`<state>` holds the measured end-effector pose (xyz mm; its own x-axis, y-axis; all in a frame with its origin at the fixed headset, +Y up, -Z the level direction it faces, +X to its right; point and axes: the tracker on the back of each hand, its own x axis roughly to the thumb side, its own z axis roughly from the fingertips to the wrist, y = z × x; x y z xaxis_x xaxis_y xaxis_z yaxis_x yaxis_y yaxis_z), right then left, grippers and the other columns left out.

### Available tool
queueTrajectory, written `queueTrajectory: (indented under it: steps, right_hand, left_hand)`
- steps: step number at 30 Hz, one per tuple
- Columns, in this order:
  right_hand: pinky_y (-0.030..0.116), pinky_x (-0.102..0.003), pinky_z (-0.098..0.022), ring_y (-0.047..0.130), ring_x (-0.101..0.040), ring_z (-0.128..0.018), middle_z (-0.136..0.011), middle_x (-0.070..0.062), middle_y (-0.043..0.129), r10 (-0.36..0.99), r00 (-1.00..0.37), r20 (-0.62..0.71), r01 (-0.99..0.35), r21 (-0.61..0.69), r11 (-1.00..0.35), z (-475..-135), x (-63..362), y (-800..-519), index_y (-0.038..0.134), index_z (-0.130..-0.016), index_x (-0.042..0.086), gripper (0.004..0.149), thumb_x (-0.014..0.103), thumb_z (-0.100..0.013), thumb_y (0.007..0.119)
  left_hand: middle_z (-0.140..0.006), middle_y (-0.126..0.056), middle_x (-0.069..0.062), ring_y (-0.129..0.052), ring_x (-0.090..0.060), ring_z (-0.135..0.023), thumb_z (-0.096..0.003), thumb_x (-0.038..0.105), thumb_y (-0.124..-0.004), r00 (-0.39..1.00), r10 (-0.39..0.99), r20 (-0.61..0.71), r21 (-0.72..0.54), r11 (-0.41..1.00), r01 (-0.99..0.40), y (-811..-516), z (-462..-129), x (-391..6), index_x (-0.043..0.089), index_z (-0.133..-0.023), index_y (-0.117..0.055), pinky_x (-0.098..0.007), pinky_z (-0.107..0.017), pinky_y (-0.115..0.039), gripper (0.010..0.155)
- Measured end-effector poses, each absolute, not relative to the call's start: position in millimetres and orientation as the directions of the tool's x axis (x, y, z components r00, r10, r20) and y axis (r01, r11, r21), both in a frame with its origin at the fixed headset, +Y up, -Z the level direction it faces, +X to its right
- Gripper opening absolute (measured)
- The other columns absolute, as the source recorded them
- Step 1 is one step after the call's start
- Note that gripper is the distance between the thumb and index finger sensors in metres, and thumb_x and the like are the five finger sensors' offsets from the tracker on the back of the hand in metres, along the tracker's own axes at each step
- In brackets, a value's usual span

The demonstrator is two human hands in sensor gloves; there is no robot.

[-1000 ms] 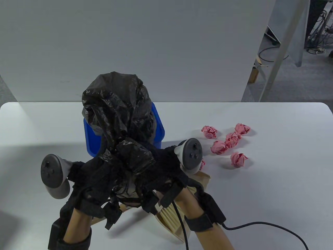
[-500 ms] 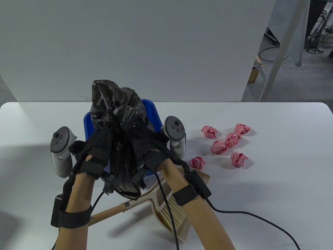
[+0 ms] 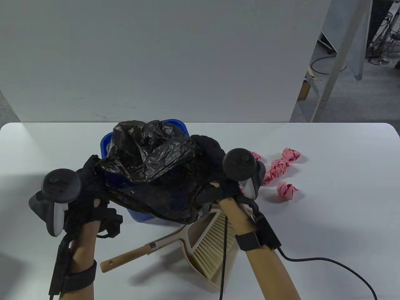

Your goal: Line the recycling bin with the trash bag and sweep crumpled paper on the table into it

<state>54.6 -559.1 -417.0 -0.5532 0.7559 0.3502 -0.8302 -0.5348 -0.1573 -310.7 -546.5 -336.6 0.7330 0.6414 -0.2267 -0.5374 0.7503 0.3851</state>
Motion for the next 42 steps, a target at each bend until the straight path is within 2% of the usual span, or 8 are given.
queueTrajectory:
  steps: [6,10,18,22,28,32,35,42]
  right_hand:
    - [0.070,-0.060,-0.060,0.075,-0.047,-0.087,-0.110,-0.024,0.064,0.784,-0.587,0.202,-0.809,-0.130,-0.573,-433.2,74.4,-599.5,0.050,-0.112,0.023,0.053,0.038,-0.063,0.062]
    - [0.070,-0.060,-0.060,0.075,-0.046,-0.087,-0.110,-0.024,0.065,0.804,-0.584,0.109,-0.812,-0.083,-0.578,-446.4,76.1,-617.8,0.051,-0.112,0.022,0.054,0.040,-0.063,0.061]
    - [0.068,-0.062,-0.061,0.075,-0.046,-0.088,-0.110,-0.023,0.066,0.896,-0.438,-0.070,-0.897,-0.043,-0.441,-485.0,85.2,-633.0,0.052,-0.113,0.020,0.057,0.046,-0.062,0.058]
    - [0.065,-0.063,-0.063,0.071,-0.048,-0.091,-0.114,-0.023,0.060,0.955,-0.190,-0.230,-0.981,0.082,-0.175,-508.0,86.0,-655.0,0.043,-0.116,0.022,0.063,0.051,-0.062,0.057]
    - [0.050,-0.074,-0.067,0.051,-0.056,-0.101,-0.122,-0.021,0.045,0.956,0.110,-0.272,-0.961,0.218,0.172,-527.4,71.0,-686.1,0.032,-0.118,0.025,0.068,0.055,-0.062,0.054]
    - [0.038,-0.078,-0.067,0.035,-0.059,-0.104,-0.126,-0.016,0.035,0.949,0.194,-0.248,-0.922,0.286,0.262,-534.4,58.9,-696.4,0.027,-0.119,0.029,0.068,0.057,-0.062,0.051]
    - [0.028,-0.079,-0.066,0.021,-0.060,-0.104,-0.129,-0.012,0.027,0.929,0.280,-0.242,-0.862,0.362,0.354,-540.1,46.5,-700.6,0.025,-0.119,0.030,0.067,0.057,-0.062,0.050]
    - [0.023,-0.078,-0.066,0.028,-0.057,-0.102,-0.119,-0.017,0.045,0.954,0.159,-0.256,-0.856,0.446,0.262,-551.1,36.7,-698.8,0.026,-0.119,0.033,0.067,0.059,-0.062,0.049]
  left_hand:
    - [-0.093,-0.086,-0.009,-0.096,-0.018,-0.054,-0.0625,0.033,-0.070,0.692,0.639,-0.335,0.310,0.768,-0.560,-580.5,-347.7,-336.2,0.023,-0.111,-0.067,-0.040,-0.040,-0.085,0.050]
    - [-0.107,-0.075,-0.011,-0.092,-0.028,-0.075,-0.0636,0.041,-0.064,0.682,0.642,-0.350,0.276,0.767,-0.580,-594.9,-365.1,-345.7,0.027,-0.114,-0.060,-0.049,-0.054,-0.081,0.053]
    - [-0.118,-0.066,-0.003,-0.081,-0.034,-0.097,-0.0623,0.059,-0.060,0.469,0.841,-0.269,0.360,0.540,-0.761,-605.8,-399.3,-371.9,0.032,-0.116,-0.056,-0.057,-0.068,-0.072,0.061]
    - [-0.124,-0.059,0.004,-0.069,-0.035,-0.108,-0.0598,0.067,-0.057,0.396,0.879,-0.266,0.255,0.461,-0.850,-626.0,-424.8,-378.5,0.037,-0.118,-0.050,-0.061,-0.075,-0.063,0.066]
    - [-0.130,-0.045,0.012,-0.045,-0.036,-0.120,-0.0607,0.069,-0.054,-0.046,0.988,-0.146,-0.006,-0.047,-0.999,-671.4,-452.5,-375.1,0.043,-0.120,-0.042,-0.066,-0.080,-0.049,0.066]
    - [-0.132,-0.043,0.016,-0.040,-0.035,-0.123,-0.0606,0.068,-0.049,-0.037,0.989,-0.145,-0.119,-0.054,-0.991,-680.1,-463.5,-367.6,0.046,-0.120,-0.041,-0.066,-0.082,-0.048,0.064]
    - [-0.132,-0.043,0.015,-0.038,-0.035,-0.123,-0.0608,0.068,-0.050,-0.148,0.978,-0.145,-0.131,-0.167,-0.977,-687.5,-469.4,-365.7,0.046,-0.120,-0.042,-0.066,-0.082,-0.047,0.064]
    - [-0.131,-0.041,0.007,-0.038,-0.038,-0.123,-0.0598,0.070,-0.048,-0.080,0.974,-0.211,-0.155,-0.114,-0.981,-686.0,-476.6,-366.0,0.042,-0.121,-0.044,-0.069,-0.080,-0.048,0.067]
